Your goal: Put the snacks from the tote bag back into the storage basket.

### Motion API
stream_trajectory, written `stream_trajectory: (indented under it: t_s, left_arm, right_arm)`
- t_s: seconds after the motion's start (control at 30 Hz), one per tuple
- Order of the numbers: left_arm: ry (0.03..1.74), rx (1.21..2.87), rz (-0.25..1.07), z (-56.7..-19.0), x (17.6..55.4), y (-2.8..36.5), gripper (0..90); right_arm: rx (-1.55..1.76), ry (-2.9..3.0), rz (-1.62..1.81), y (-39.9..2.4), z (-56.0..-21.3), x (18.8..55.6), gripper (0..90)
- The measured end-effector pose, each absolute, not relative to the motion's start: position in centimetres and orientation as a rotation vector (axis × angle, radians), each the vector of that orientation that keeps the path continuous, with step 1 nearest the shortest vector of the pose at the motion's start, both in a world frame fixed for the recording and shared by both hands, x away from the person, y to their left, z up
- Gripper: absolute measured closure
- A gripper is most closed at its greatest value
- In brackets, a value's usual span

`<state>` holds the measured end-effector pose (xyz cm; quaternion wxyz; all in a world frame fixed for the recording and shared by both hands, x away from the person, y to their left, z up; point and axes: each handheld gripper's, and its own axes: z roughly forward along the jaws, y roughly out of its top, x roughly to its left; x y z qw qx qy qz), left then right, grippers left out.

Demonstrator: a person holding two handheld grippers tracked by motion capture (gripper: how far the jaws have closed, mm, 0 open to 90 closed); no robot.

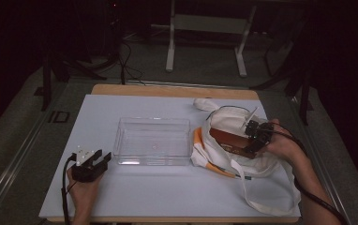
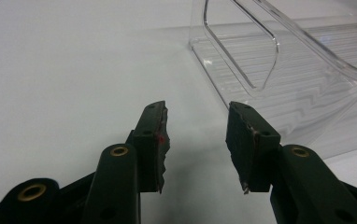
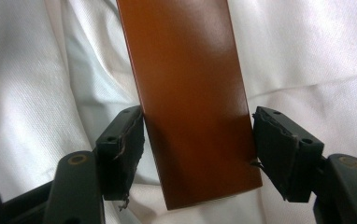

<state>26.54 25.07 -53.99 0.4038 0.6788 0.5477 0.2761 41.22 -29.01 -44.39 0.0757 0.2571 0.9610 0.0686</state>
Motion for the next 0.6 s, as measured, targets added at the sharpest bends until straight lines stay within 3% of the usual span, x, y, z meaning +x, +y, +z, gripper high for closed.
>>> stream_trajectory:
  t_s: [0.6]
  left_arm:
    - [1.382,1.715,0.698,-53.98,26.54,25.07,58.2]
  right_arm:
    - [0.776,2.950,0.092,-28.23,-45.26,41.28,35.5]
